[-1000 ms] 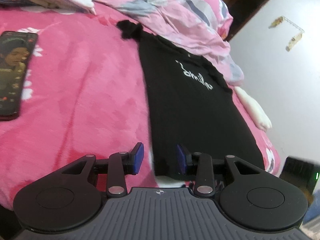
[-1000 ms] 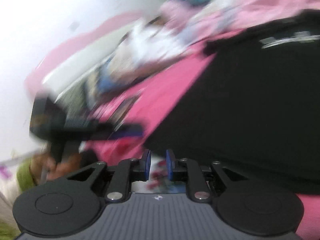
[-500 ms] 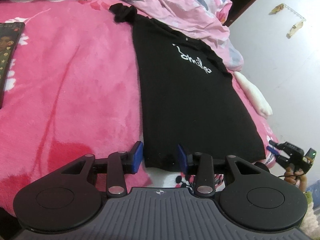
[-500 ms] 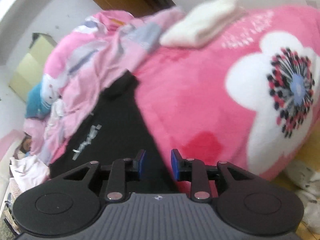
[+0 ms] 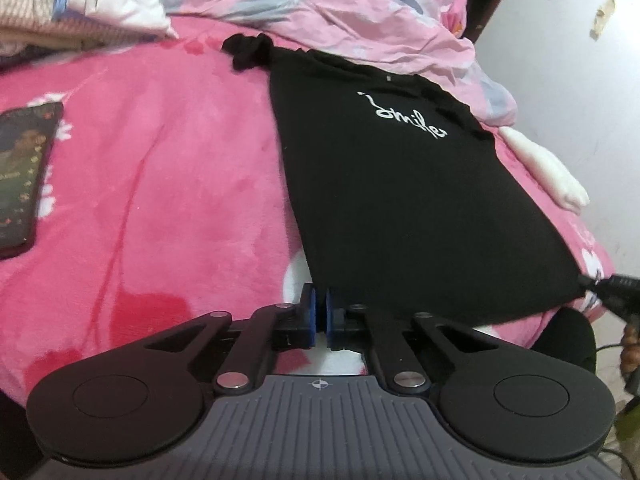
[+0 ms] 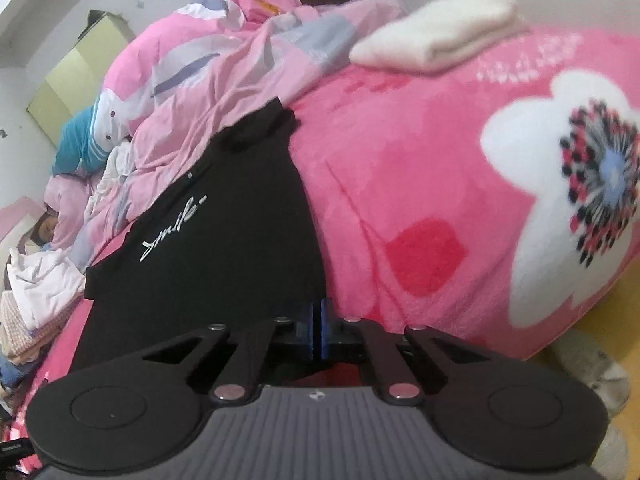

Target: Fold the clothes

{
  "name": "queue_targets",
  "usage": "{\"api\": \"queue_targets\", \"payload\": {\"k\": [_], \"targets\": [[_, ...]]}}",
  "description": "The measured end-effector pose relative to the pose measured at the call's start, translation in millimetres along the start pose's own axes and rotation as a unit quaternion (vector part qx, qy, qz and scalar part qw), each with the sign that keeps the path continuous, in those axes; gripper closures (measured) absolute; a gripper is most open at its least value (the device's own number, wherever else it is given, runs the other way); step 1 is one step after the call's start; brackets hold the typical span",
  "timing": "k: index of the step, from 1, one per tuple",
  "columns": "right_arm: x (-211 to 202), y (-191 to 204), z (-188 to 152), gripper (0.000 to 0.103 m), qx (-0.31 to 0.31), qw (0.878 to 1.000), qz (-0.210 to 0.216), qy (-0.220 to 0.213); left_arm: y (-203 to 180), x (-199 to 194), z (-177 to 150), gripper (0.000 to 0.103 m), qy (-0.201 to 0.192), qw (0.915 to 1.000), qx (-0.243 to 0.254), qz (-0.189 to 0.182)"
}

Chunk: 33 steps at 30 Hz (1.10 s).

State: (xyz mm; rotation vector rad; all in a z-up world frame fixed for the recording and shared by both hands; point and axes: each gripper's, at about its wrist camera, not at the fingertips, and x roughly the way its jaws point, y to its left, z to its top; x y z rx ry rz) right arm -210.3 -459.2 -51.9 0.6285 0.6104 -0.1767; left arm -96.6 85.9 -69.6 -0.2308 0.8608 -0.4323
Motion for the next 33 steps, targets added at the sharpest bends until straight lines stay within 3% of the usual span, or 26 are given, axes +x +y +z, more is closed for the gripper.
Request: {"api": "queue_targets", "payload": {"k": [15, 23, 33], "targets": [[-35.3, -2.6, 8.4, 0.102, -0.023, 1.000, -0.006, -0.017, -11.9, -29.7, -5.8, 0.101, 0.020, 0.9990, 0.002, -0.040], [-23.9, -14.3, -0.8, 0.102, -0.034, 0.999, -0.029, 0.005, -10.1, -18.3, -11.8, 0.101, 0.042, 0.9986, 0.010, -0.030], [18.2, -18.9, -10.8, 0.101, -0.076, 0.994, -0.076, 0.027, -12.1, 12.2, -24.6, 0.101, 0.056, 0.9947, 0.085, 0.010]]}}
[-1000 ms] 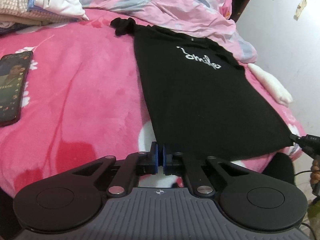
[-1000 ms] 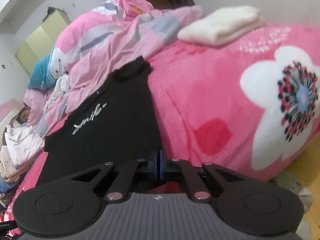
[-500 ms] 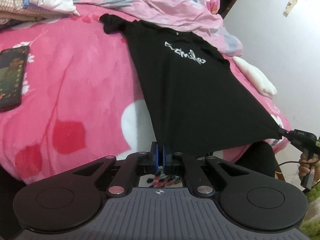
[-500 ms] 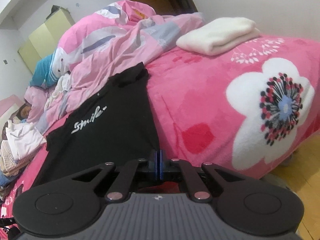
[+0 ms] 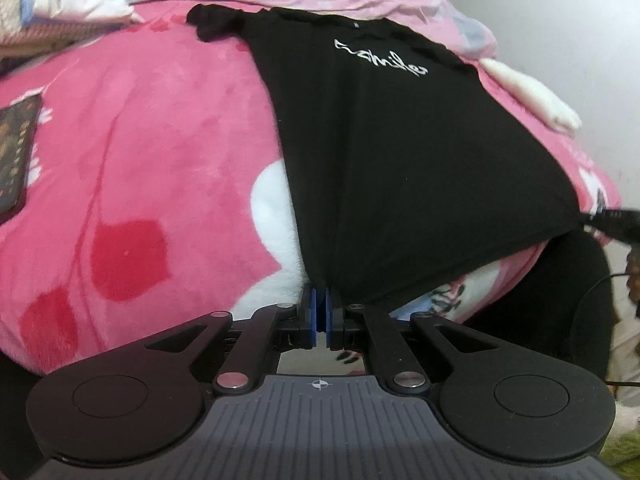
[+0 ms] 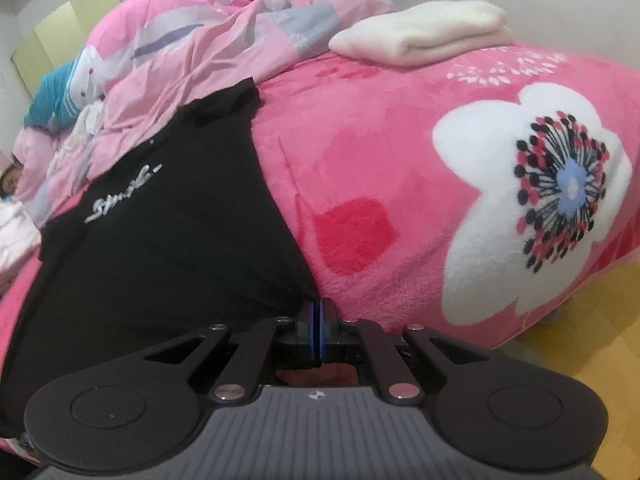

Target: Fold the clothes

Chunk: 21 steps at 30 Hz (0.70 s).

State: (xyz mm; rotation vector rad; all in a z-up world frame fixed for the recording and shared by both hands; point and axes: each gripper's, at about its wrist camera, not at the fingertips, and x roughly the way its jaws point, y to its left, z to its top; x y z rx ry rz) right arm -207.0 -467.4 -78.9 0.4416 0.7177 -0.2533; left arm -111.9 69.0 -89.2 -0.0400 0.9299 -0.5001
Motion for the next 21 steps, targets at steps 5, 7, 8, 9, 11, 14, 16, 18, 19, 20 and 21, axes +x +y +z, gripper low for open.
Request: {"api": "queue_targets", "payload": {"k": [5, 7, 8, 9, 11, 14, 16, 18, 19, 20, 21], "targets": [[-13.7, 8.1, 1.6, 0.079, -0.028, 0.999, -0.041, -0.006, 5.2, -4.7, -1.7, 0.098, -0.009, 0.9998, 0.006, -0.019], [-25.9, 7.2, 4.6, 0.079, -0.030, 0.997, -0.065, -0.021, 9.0, -11.9, -3.4, 0.096, -0.015, 0.9996, -0.002, -0.024], [-32.3, 6.3, 7.5, 0.079, -0.026, 0.997, -0.063, -0.029, 10.7, -15.3, -3.8, 0.095, -0.019, 0.9995, -0.006, -0.024], [-38.1, 5.8, 10.7, 0.079, -0.021, 0.997, -0.056, -0.038, 12.4, -19.1, -3.6, 0.095, -0.024, 0.9994, -0.013, -0.021], [-47.7, 8.5, 18.6, 0.080, -0.020, 0.998, -0.036, -0.055, 17.8, -27.2, -0.9, 0.095, -0.039, 0.9987, -0.030, -0.016], [-41.0, 30.2, 31.0, 0.081, -0.056, 0.996, 0.016, -0.064, 22.9, -36.3, 5.9, 0.095, -0.064, 0.9966, -0.050, -0.014], [-24.2, 43.8, 35.8, 0.084, -0.075, 0.994, 0.049, -0.055, 21.5, -36.8, 12.7, 0.095, -0.078, 0.9954, -0.052, -0.022], [0.0, 48.6, 40.0, 0.090, -0.082, 0.994, 0.064, -0.036, 13.9, -32.3, 19.4, 0.095, -0.084, 0.9949, -0.044, -0.035], [12.8, 50.2, 42.0, 0.090, -0.084, 0.994, 0.070, -0.026, 7.8, -27.9, 22.5, 0.095, -0.084, 0.9948, -0.037, -0.044], [25.0, 47.9, 44.8, 0.092, -0.079, 0.994, 0.071, -0.018, 2.9, -22.5, 24.0, 0.095, -0.081, 0.9949, -0.030, -0.052], [34.3, 42.9, 48.0, 0.098, -0.071, 0.995, 0.067, -0.015, -1.1, -16.4, 24.7, 0.095, -0.075, 0.9952, -0.023, -0.058]]}}
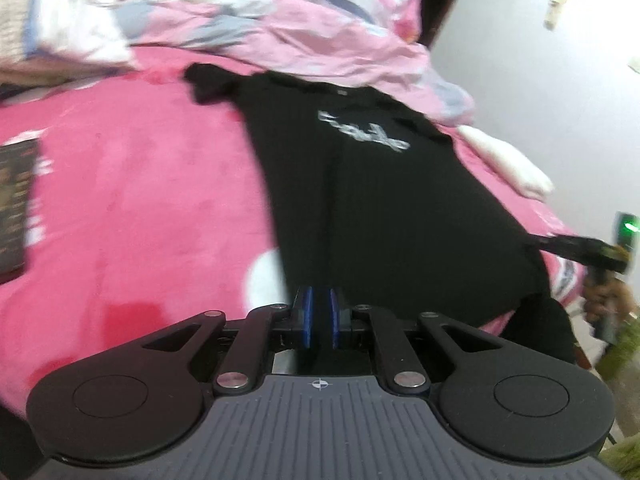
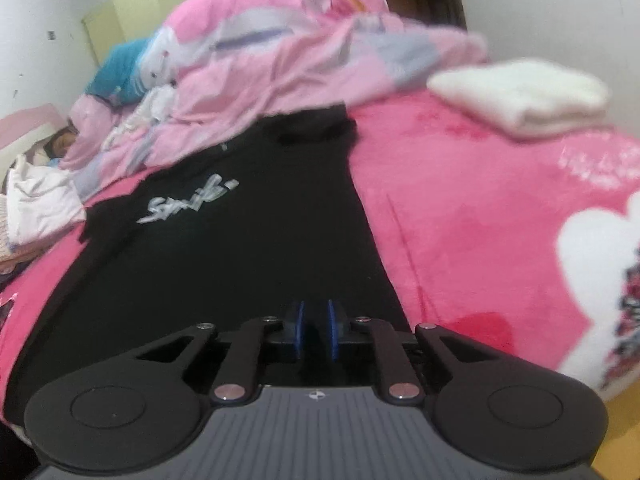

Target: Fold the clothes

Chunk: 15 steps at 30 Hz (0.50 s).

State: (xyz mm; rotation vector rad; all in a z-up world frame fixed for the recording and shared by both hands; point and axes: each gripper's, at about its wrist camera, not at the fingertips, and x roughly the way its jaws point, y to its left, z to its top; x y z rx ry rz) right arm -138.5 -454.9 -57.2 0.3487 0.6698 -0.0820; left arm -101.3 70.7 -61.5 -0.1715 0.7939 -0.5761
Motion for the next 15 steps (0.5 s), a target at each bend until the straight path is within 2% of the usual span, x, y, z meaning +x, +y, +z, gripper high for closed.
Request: {"api": "queue_targets", "payload": {"k": [1, 4, 6, 8, 10, 12, 13, 15], "targets": [[6.7, -9.0, 2.5, 0.102, 0.010, 1.000, -0.005, -0.005, -3.3, 6.5, -0.5, 0.095, 0.006, 0.9999, 0.007, -0.007], [14.2, -39.6, 10.5, 0.103, 0.070, 0.997, -0.017, -0.035, -4.6, 26.4, -2.6, 0.095, 0.033, 0.9994, 0.009, -0.011], [13.1, -58.4, 14.9, 0.103, 0.101, 0.992, -0.054, -0.054, -0.9, 31.4, -2.1, 0.095, 0.040, 0.9991, 0.002, -0.014], [5.5, -65.1, 16.5, 0.103, 0.107, 0.990, -0.068, -0.066, 2.0, 32.8, -0.9, 0.095, 0.043, 0.9989, -0.003, -0.019], [-10.0, -51.6, 14.7, 0.103, 0.066, 0.995, -0.036, -0.072, 4.4, 33.2, -0.7, 0.095, 0.048, 0.9986, -0.006, -0.024], [-23.2, -35.6, 10.8, 0.103, 0.022, 0.997, 0.058, -0.049, 6.8, 33.3, -1.0, 0.095, 0.051, 0.9982, -0.011, -0.030], [-27.9, -25.7, 7.9, 0.103, -0.007, 0.994, 0.104, -0.033, 8.0, 33.3, -1.1, 0.095, 0.053, 0.9980, -0.015, -0.032], [-31.5, -3.7, 2.3, 0.103, -0.080, 0.985, 0.156, 0.008, 10.3, 33.6, -0.9, 0.095, 0.056, 0.9976, -0.020, -0.036]]}}
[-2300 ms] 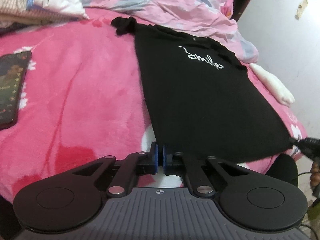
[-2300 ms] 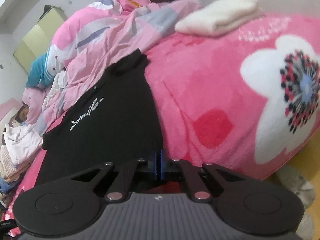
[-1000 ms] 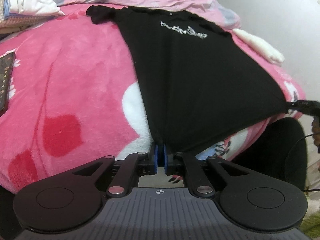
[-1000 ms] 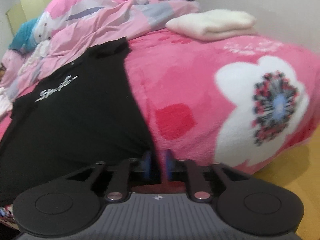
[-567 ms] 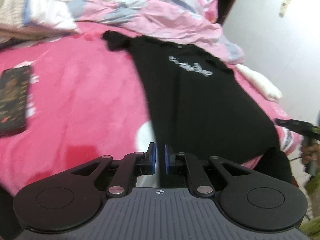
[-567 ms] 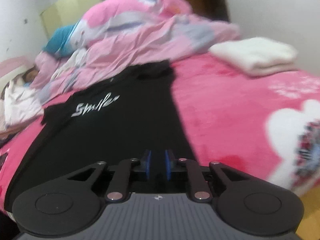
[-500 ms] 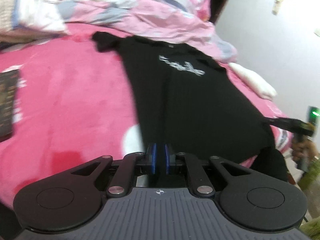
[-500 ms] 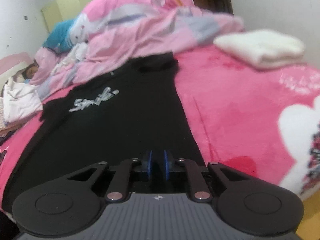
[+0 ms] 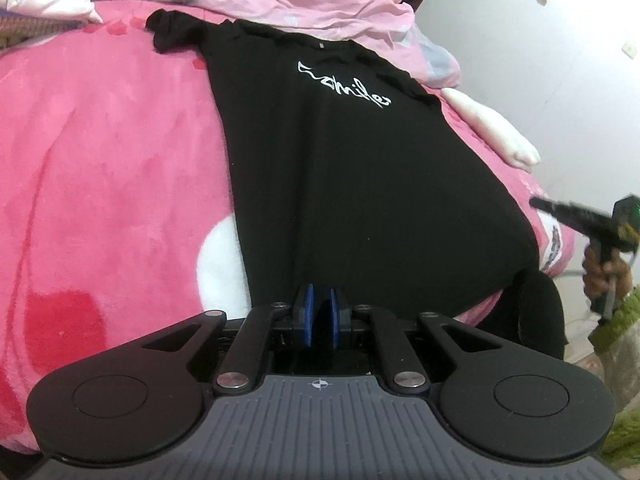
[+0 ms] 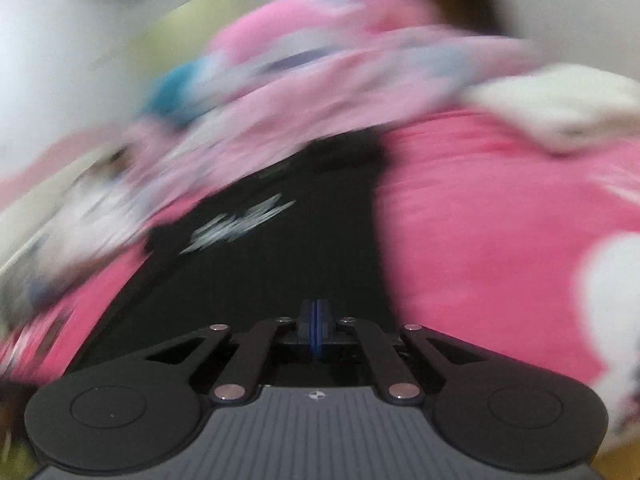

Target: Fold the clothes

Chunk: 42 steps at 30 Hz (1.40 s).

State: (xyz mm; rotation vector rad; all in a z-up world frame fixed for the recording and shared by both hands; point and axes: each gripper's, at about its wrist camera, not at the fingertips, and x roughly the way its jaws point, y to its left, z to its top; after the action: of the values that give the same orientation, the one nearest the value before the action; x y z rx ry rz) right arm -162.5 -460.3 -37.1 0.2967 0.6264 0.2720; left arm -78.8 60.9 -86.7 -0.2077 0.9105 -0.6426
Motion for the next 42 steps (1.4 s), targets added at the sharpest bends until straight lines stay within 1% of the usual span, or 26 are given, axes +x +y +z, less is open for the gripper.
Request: {"api": "queue_targets", "payload": {"k": [2, 5, 6, 9, 10, 12, 14, 15, 17, 19, 22, 23, 25, 27, 28, 29, 30, 31, 32, 33, 34, 37, 39, 40, 41, 42], "targets": [[10.9, 8.4, -4.7, 0.103, -0.033, 0.997, 0.038, 0.056, 0.2, 1.0, 1.0, 0.095, 0.002, 1.0000, 0.000, -0.001], [29.7, -0.1, -9.1, 0.103, -0.034, 0.995, 0.023, 0.092, -0.5, 1.6, 0.5, 0.095, 0.003, 1.0000, 0.002, -0.001], [31.9, -7.2, -7.5, 0.103, -0.021, 0.996, 0.020, 0.086, -0.6, 1.6, 0.1, 0.095, 0.003, 1.0000, 0.001, -0.001], [16.2, -27.5, -2.8, 0.103, 0.041, 0.998, -0.004, 0.038, 0.1, 1.5, 0.8, 0.095, 0.004, 1.0000, 0.000, -0.002], [11.0, -29.0, -2.9, 0.103, 0.047, 0.998, 0.002, 0.029, 0.0, 1.4, 1.0, 0.095, 0.004, 1.0000, 0.000, -0.003], [8.1, -16.1, -4.4, 0.103, 0.022, 0.997, 0.052, 0.043, 0.2, 1.2, 1.0, 0.095, 0.005, 1.0000, 0.000, -0.003], [14.1, 2.4, -12.1, 0.103, -0.020, 0.993, 0.089, 0.075, 0.4, 1.2, 0.9, 0.095, 0.005, 1.0000, -0.001, -0.004], [17.4, 2.3, -14.4, 0.103, -0.024, 0.993, 0.085, 0.080, 0.4, 1.1, 0.9, 0.095, 0.004, 1.0000, -0.002, -0.004], [23.7, -6.7, -17.1, 0.103, -0.015, 0.995, 0.059, 0.078, 0.9, 1.0, 0.7, 0.095, 0.004, 1.0000, -0.005, -0.006], [22.1, -38.4, -9.7, 0.103, 0.053, 0.997, 0.034, 0.037, 1.2, 1.0, 1.0, 0.095, 0.004, 1.0000, -0.006, -0.007], [8.8, -70.1, -1.4, 0.103, 0.128, 0.992, 0.014, -0.014, 1.5, 1.1, 1.7, 0.095, 0.006, 0.9999, -0.005, -0.008], [8.9, -68.2, 0.3, 0.103, 0.125, 0.992, 0.023, -0.015, 1.5, 1.0, 1.9, 0.095, 0.006, 0.9999, -0.005, -0.009], [15.5, -53.8, 2.2, 0.103, 0.090, 0.995, 0.045, 0.003, 1.4, 0.9, 1.6, 0.095, 0.006, 0.9999, -0.007, -0.009], [33.0, -47.6, 3.1, 0.103, 0.056, 0.997, 0.038, 0.031, 2.2, 0.7, 1.3, 0.095, 0.004, 0.9999, -0.011, -0.010], [42.9, -48.9, 3.5, 0.103, 0.052, 0.998, 0.025, 0.037, 2.7, 0.7, 1.2, 0.095, 0.004, 0.9999, -0.013, -0.010], [49.4, -54.9, 7.0, 0.103, 0.063, 0.997, 0.013, 0.031, 3.3, 0.7, 1.1, 0.095, 0.004, 0.9998, -0.015, -0.011], [54.1, -62.8, 12.1, 0.103, 0.080, 0.997, 0.001, 0.019, 3.8, 0.7, 1.2, 0.095, 0.004, 0.9998, -0.016, -0.013], [58.7, -67.4, 18.2, 0.103, 0.094, 0.995, -0.025, 0.003, 4.3, 0.8, 1.2, 0.095, 0.005, 0.9998, -0.017, -0.014], [60.6, -73.7, 25.2, 0.103, 0.106, 0.992, -0.064, -0.015, 4.9, 0.9, 1.4, 0.095, 0.005, 0.9997, -0.017, -0.015], [60.2, -78.4, 30.6, 0.103, 0.116, 0.990, -0.081, -0.024, 5.6, 1.0, 1.7, 0.095, 0.006, 0.9997, -0.017, -0.017], [59.2, -81.7, 35.3, 0.103, 0.124, 0.988, -0.087, -0.030, 6.1, 1.2, 2.0, 0.095, 0.007, 0.9997, -0.016, -0.018], [61.5, -62.0, 44.3, 0.103, 0.084, 0.995, -0.050, -0.019, 8.1, 0.9, 1.8, 0.094, 0.008, 0.9996, -0.017, -0.022], [75.3, -45.4, 48.3, 0.103, 0.050, 0.999, -0.017, 0.010, 9.4, 0.9, 1.5, 0.094, 0.007, 0.9995, -0.018, -0.023], [81.1, -41.1, 48.5, 0.103, 0.038, 0.999, -0.012, 0.022, 10.0, 0.9, 1.4, 0.094, 0.007, 0.9995, -0.019, -0.024], [89.8, -42.7, 49.3, 0.103, 0.039, 0.998, -0.027, 0.034, 10.4, 0.7, 1.3, 0.094, 0.008, 0.9995, -0.019, -0.025], [94.7, -50.9, 52.0, 0.103, 0.062, 0.997, -0.042, 0.030, 10.5, 0.5, 1.3, 0.094, 0.008, 0.9994, -0.019, -0.026]]}}
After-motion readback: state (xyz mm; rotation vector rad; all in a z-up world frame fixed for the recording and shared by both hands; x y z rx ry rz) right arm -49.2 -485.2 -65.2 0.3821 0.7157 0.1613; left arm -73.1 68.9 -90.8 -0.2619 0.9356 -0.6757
